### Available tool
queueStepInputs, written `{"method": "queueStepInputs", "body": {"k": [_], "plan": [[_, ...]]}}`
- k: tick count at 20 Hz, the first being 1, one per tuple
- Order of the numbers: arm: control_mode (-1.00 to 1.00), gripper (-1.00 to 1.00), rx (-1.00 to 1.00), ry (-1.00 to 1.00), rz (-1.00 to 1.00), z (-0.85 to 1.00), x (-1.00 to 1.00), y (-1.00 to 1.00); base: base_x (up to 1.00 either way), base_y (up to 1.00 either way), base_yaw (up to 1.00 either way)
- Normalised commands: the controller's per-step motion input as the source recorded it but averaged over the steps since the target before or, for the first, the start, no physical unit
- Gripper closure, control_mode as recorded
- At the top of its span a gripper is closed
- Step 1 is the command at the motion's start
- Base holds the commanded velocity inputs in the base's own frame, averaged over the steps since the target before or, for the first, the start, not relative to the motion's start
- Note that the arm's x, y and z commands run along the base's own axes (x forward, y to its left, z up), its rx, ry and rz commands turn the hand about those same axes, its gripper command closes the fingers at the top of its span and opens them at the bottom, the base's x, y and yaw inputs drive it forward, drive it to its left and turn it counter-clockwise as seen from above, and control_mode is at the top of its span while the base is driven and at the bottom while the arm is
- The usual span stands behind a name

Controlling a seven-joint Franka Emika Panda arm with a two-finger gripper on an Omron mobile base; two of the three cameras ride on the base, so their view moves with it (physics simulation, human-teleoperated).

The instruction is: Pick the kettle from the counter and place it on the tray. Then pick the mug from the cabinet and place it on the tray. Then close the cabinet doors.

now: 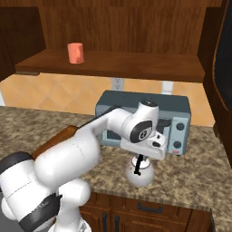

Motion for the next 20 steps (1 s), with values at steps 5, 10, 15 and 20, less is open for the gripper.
{"method": "queueStepInputs", "body": {"k": [5,10,15,20], "plan": [[-1.0,1.0,0.0,-0.04,0.0,0.61,-0.34,0.59,0.0,0.0,0.0],[-1.0,1.0,-0.03,-0.02,-0.01,0.46,-0.14,0.97,0.0,0.0,0.0],[-1.0,1.0,-0.03,-0.03,-0.04,0.33,-0.01,1.0,0.0,0.0,0.0],[-1.0,1.0,0.0,0.0,-0.01,0.11,0.02,1.0,0.0,0.0,0.0]]}}
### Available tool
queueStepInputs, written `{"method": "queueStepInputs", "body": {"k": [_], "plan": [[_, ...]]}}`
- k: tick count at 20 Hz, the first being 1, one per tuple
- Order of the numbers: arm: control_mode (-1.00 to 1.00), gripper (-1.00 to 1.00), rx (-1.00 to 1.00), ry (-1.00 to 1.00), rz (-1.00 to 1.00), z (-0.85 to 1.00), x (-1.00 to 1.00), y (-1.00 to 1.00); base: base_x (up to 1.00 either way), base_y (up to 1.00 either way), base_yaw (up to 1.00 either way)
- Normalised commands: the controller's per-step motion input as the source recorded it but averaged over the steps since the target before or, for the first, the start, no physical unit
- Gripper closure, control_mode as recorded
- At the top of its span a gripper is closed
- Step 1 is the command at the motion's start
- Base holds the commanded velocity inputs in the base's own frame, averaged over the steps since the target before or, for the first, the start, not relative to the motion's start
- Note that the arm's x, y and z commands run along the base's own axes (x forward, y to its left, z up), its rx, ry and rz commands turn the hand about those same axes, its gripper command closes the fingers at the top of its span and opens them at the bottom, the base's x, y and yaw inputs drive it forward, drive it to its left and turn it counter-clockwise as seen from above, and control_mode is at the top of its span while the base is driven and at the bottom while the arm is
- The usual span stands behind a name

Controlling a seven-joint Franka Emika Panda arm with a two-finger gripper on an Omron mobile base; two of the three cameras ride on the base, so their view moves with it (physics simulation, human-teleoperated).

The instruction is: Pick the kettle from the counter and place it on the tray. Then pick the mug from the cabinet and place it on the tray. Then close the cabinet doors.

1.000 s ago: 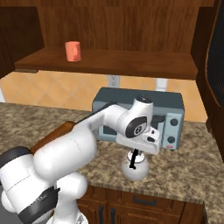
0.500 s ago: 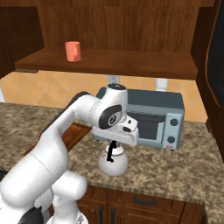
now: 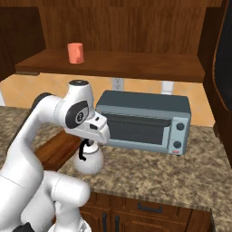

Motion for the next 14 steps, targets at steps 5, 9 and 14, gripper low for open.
{"method": "queueStepInputs", "body": {"k": [5,9,14], "plan": [[-1.0,1.0,0.0,0.01,0.0,0.0,0.17,1.0,0.0,0.0,0.0],[-1.0,1.0,0.0,0.0,0.04,-0.03,0.44,0.98,0.0,0.0,0.0],[-1.0,1.0,0.0,0.0,0.09,-0.09,0.48,0.92,0.0,0.0,0.0]]}}
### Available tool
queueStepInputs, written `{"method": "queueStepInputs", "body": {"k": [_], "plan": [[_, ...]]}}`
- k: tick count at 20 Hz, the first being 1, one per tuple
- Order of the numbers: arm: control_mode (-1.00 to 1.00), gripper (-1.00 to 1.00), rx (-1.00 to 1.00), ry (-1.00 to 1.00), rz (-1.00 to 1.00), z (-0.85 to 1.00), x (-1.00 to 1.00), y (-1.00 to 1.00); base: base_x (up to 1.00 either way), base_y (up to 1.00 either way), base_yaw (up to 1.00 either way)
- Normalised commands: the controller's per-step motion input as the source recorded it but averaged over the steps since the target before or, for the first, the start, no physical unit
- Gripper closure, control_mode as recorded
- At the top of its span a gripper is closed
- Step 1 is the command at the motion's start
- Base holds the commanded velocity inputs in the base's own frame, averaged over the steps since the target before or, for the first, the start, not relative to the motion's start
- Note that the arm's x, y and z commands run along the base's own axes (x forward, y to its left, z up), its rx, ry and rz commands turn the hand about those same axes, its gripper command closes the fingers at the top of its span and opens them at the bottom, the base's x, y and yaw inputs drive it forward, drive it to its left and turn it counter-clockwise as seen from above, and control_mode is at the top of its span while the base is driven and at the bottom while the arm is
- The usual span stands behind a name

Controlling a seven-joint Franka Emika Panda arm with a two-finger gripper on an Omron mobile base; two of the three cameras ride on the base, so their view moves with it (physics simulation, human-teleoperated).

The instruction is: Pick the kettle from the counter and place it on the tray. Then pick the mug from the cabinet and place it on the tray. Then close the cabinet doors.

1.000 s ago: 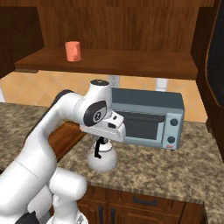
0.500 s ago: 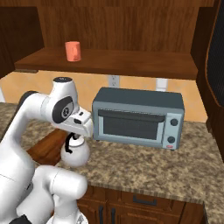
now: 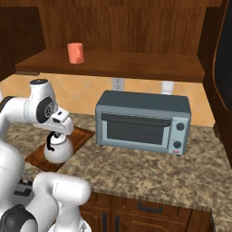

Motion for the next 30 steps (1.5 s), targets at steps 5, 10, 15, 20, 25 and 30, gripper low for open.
{"method": "queueStepInputs", "body": {"k": [5,10,15,20,25,30], "plan": [[-1.0,1.0,0.0,0.0,0.07,-0.12,0.6,0.72,0.0,0.0,0.0],[-1.0,1.0,0.0,0.0,0.0,-0.18,0.69,0.43,0.0,0.0,0.0],[-1.0,1.0,0.0,-0.01,-0.03,-0.2,0.63,0.07,0.0,0.0,0.0],[-1.0,1.0,0.0,-0.04,-0.09,-0.14,0.56,0.0,0.0,0.0,0.0],[-1.0,1.0,0.0,-0.02,-0.11,-0.11,0.45,0.0,0.0,0.0,0.0],[-1.0,1.0,-0.01,0.0,-0.14,-0.11,0.25,0.0,0.0,0.0,0.0]]}}
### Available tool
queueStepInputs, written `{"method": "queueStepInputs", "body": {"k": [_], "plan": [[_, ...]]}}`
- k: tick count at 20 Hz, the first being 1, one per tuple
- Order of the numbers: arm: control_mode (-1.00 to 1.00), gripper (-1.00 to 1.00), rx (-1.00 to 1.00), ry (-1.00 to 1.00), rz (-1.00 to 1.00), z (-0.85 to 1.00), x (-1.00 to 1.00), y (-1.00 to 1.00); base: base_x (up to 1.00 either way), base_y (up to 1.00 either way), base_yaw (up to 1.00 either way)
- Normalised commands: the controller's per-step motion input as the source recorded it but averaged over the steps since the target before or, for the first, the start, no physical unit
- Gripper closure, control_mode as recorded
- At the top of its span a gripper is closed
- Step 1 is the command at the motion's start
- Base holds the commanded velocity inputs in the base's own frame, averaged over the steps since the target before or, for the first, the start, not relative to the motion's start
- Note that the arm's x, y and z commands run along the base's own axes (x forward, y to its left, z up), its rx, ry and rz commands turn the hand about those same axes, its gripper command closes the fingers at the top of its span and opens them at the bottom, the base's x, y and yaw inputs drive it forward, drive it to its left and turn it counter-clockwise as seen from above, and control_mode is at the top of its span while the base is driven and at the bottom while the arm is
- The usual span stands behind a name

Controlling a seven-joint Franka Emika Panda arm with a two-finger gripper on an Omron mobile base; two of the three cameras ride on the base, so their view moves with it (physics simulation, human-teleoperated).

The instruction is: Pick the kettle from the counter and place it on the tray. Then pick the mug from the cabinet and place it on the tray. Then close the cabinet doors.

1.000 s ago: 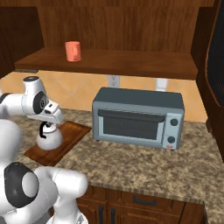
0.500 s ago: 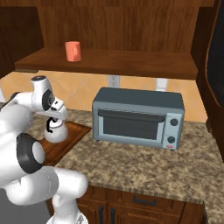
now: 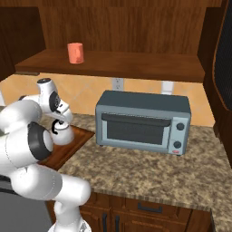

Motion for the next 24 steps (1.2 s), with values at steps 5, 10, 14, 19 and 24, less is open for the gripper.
{"method": "queueStepInputs", "body": {"k": [5,10,14,19,24], "plan": [[-1.0,1.0,0.0,-0.01,-0.13,-0.07,0.22,-0.02,0.0,0.0,0.0],[-1.0,1.0,0.0,0.0,-0.12,-0.1,0.17,-0.04,0.0,0.0,0.0],[-1.0,1.0,0.0,0.0,-0.08,-0.12,0.01,-0.14,0.0,0.0,0.0],[-1.0,1.0,0.0,0.0,-0.06,-0.18,0.0,-0.14,0.0,0.0,0.0],[-1.0,1.0,0.0,0.0,-0.04,-0.31,0.0,-0.08,0.0,0.0,0.0]]}}
